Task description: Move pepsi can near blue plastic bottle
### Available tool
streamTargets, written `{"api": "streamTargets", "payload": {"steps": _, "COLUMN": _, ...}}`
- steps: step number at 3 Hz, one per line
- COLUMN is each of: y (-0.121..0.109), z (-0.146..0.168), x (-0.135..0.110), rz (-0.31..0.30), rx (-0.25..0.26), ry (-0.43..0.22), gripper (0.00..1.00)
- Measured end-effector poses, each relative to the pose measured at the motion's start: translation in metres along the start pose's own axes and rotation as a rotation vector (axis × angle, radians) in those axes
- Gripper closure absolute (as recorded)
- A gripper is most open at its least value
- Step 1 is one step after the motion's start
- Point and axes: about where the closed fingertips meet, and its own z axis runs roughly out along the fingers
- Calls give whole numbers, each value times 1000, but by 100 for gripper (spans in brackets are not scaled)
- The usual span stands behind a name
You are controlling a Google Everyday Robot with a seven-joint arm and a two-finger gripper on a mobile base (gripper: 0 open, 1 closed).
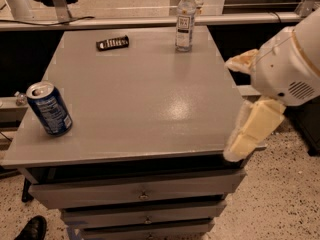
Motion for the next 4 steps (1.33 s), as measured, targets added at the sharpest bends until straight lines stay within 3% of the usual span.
{"api": "streamTargets", "payload": {"steps": 1, "y": 23, "z": 27, "x": -38, "rz": -30, "rx": -55, "ry": -169, "gripper": 0}}
{"api": "streamTargets", "payload": {"steps": 2, "y": 32, "z": 23, "x": -64, "rz": -22, "rx": -83, "ry": -261, "gripper": 0}}
{"api": "streamTargets", "payload": {"steps": 3, "y": 32, "z": 23, "x": -64, "rz": -22, "rx": -83, "ry": -262, "gripper": 0}}
{"api": "streamTargets", "payload": {"steps": 4, "y": 30, "z": 27, "x": -69, "rz": -15, "rx": -70, "ry": -307, "gripper": 0}}
